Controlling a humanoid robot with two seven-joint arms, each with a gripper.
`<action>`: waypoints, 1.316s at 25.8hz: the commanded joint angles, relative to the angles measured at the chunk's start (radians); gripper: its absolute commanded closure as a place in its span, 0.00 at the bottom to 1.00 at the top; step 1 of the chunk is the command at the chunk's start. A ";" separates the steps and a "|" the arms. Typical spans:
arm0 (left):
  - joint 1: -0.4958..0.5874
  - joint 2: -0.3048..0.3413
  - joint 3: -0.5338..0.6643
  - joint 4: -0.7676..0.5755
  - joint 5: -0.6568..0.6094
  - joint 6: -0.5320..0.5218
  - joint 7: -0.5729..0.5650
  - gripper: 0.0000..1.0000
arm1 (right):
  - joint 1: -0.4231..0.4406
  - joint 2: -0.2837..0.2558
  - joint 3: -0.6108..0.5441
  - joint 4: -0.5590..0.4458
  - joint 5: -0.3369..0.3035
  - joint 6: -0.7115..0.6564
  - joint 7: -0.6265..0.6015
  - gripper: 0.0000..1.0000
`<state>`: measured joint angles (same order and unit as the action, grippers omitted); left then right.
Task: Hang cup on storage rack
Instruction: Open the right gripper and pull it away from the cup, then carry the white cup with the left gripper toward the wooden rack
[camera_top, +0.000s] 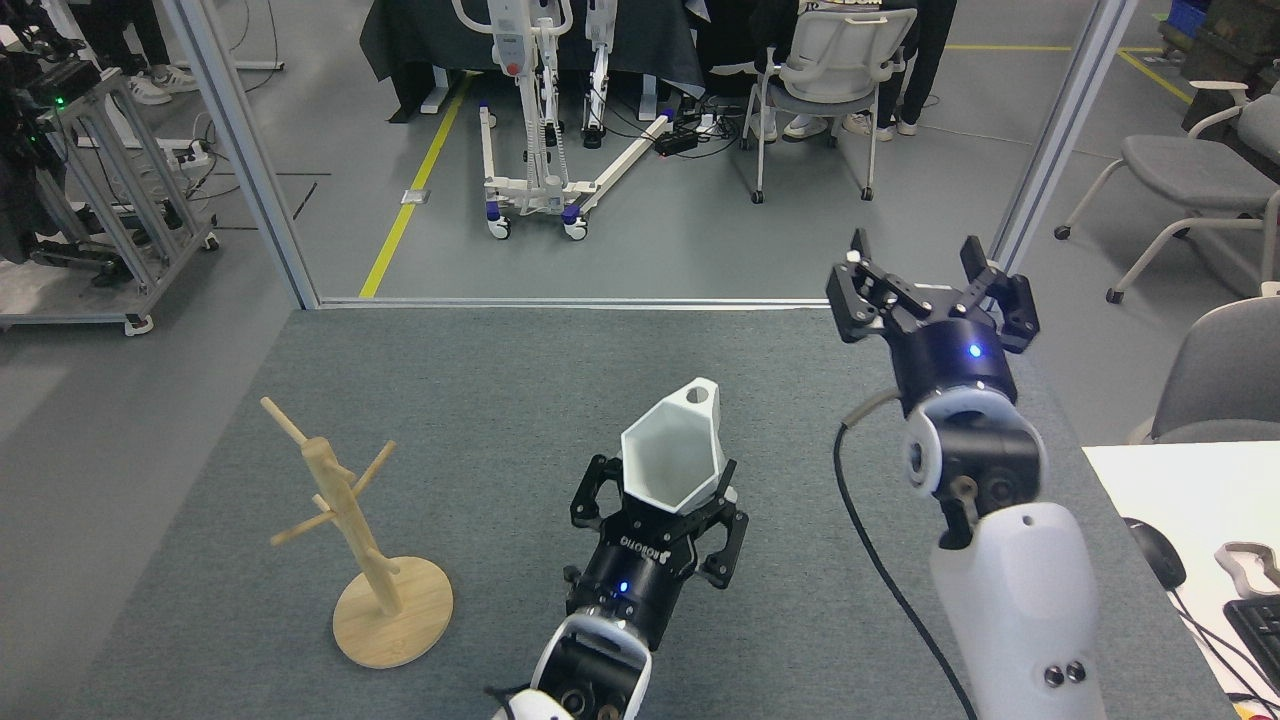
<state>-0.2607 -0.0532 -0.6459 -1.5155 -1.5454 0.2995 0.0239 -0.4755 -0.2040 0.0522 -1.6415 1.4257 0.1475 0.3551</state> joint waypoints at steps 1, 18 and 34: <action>0.162 0.052 0.060 -0.117 -0.084 0.015 0.071 0.94 | 0.123 0.015 -0.170 0.098 -0.014 -0.221 -0.225 0.02; 0.419 0.239 0.242 -0.210 -0.084 0.401 0.188 0.94 | 0.428 0.052 -0.074 0.210 0.131 -0.072 -0.377 0.03; 0.485 0.292 0.353 -0.206 -0.081 0.527 0.182 0.93 | 0.414 0.052 -0.058 0.193 0.137 -0.075 -0.366 0.02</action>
<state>0.2230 0.2389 -0.3033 -1.7251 -1.6274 0.8298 0.2108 -0.0601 -0.1509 -0.0058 -1.4419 1.5625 0.0722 -0.0114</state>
